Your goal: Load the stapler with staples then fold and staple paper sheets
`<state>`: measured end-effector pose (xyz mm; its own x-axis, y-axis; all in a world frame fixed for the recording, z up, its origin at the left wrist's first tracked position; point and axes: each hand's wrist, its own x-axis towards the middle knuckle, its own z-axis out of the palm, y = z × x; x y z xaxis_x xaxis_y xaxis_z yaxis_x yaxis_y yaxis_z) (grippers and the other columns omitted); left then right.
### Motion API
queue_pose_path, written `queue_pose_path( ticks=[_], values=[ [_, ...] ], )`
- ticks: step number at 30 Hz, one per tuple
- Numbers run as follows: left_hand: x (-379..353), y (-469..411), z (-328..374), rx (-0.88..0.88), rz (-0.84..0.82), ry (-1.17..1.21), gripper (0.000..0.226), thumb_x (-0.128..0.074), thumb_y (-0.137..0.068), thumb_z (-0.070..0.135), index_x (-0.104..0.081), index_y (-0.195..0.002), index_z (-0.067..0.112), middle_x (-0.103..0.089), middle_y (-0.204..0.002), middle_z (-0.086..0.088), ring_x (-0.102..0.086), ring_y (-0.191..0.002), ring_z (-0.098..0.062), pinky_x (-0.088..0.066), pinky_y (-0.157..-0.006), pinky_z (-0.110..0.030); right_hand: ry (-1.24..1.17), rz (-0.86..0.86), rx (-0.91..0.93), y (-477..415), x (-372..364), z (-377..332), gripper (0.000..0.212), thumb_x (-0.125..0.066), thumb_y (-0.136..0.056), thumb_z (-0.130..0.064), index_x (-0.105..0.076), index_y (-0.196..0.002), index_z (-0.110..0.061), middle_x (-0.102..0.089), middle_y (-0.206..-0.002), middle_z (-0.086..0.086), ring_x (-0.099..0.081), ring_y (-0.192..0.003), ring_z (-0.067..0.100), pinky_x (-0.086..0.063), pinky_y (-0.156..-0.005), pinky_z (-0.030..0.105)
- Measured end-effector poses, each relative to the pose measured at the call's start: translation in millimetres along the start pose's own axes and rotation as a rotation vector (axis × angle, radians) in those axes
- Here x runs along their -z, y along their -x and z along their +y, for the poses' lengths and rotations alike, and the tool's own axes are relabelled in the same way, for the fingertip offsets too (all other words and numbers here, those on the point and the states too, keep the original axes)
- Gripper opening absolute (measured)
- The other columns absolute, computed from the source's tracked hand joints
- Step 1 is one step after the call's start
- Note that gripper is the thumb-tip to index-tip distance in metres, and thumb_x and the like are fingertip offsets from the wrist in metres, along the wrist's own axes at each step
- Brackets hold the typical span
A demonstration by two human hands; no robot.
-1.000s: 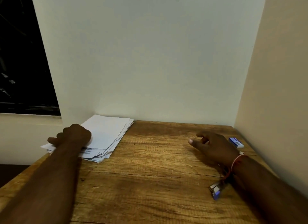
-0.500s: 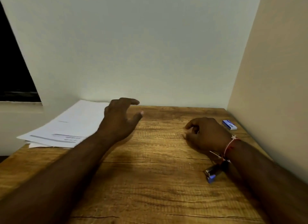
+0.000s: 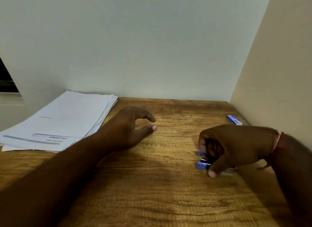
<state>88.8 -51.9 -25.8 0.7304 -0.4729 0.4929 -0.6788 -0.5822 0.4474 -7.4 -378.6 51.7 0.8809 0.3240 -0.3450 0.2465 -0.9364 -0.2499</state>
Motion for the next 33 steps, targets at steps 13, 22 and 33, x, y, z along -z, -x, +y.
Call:
queue_pose_path(
  ticks=[13, 22, 33],
  values=[
    [-4.8, 0.6, 4.4, 0.145, -0.047, 0.073, 0.029, -0.084, -0.093, 0.056, -0.081, -0.117, 0.041, -0.075, -0.117, 0.029, -0.062, -0.115, 0.016, -0.052, -0.090, -0.019, -0.201, 0.884, -0.320, -82.0, -31.8, 32.0, 0.029, -0.083, -0.081, -0.050, -0.073, -0.094, -0.026, -0.075, -0.094, -0.005, -0.073, -0.097, 0.023, -0.061, -0.081, 0.037],
    [-0.4, 2.6, 11.1, 0.217, -0.060, 0.111, 0.029, -0.086, -0.092, 0.054, -0.080, -0.117, 0.040, -0.076, -0.115, 0.027, -0.063, -0.111, 0.018, -0.055, -0.093, -0.022, -0.137, 0.641, -0.615, -65.3, -23.9, 49.7, 0.141, -0.054, -0.040, -0.115, -0.055, -0.147, -0.024, -0.061, -0.149, 0.005, -0.058, -0.134, 0.031, -0.051, -0.110, 0.050],
    [1.9, 5.9, 14.0, 0.293, -0.060, 0.093, 0.046, -0.084, -0.091, 0.059, -0.075, -0.132, 0.040, -0.069, -0.128, 0.028, -0.065, -0.116, 0.006, -0.053, -0.098, -0.024, -0.320, 0.779, -0.377, -75.8, -40.7, 21.7, 0.079, -0.085, -0.086, -0.053, -0.054, -0.151, -0.021, -0.065, -0.145, 0.007, -0.064, -0.124, 0.025, -0.056, -0.099, 0.038]
  ],
)
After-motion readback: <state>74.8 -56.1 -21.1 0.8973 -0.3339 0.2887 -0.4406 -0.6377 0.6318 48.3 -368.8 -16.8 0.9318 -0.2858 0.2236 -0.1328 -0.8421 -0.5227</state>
